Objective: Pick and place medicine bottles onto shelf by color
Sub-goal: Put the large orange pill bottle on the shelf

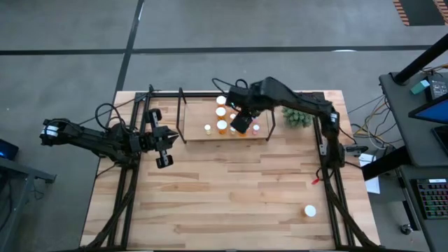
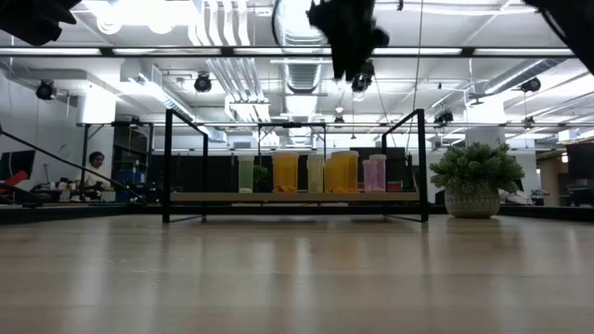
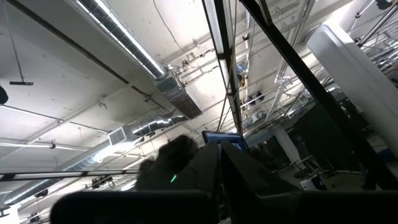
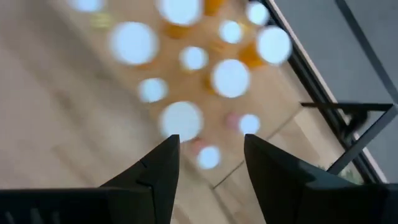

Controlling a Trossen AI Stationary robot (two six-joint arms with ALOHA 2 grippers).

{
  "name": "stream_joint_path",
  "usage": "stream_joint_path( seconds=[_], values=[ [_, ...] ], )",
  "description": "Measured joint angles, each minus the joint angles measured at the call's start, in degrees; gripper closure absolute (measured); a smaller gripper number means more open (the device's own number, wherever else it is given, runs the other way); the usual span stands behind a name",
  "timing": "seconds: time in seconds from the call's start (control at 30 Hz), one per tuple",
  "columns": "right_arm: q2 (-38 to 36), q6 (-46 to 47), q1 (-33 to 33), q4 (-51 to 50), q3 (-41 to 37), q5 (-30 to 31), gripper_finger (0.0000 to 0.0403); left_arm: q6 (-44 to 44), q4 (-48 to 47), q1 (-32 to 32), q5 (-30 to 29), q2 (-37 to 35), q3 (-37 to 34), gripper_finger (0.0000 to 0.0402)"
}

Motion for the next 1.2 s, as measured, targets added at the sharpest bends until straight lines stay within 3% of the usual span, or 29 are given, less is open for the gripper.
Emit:
stream_joint_path(
  seconds=[0.4,0.57,0.77,0.97,1.2],
  values=[
    [-7.81,12.93,22.16,1.21,0.38,-0.78,0.0232,-0.44,-0.43,0.00,-1.70,0.02,0.00,0.0400],
    [-9.42,24.29,29.19,0.92,-0.44,-6.07,0.0231,-4.41,-0.39,-0.04,-1.75,0.02,0.00,0.0400],
    [-9.54,41.02,35.42,-0.83,-1.85,-7.60,0.0229,-6.57,-0.42,-0.02,-1.77,0.14,-0.01,0.0400],
    [-9.54,53.79,41.38,-0.70,-5.43,-8.00,0.0198,-9.53,-1.79,-0.09,-1.68,0.68,-0.16,0.0400],
    [-9.58,63.77,48.61,1.07,-14.19,-15.03,0.0156,-9.68,-2.99,-0.57,-1.54,0.68,-0.48,0.0400]
  ],
)
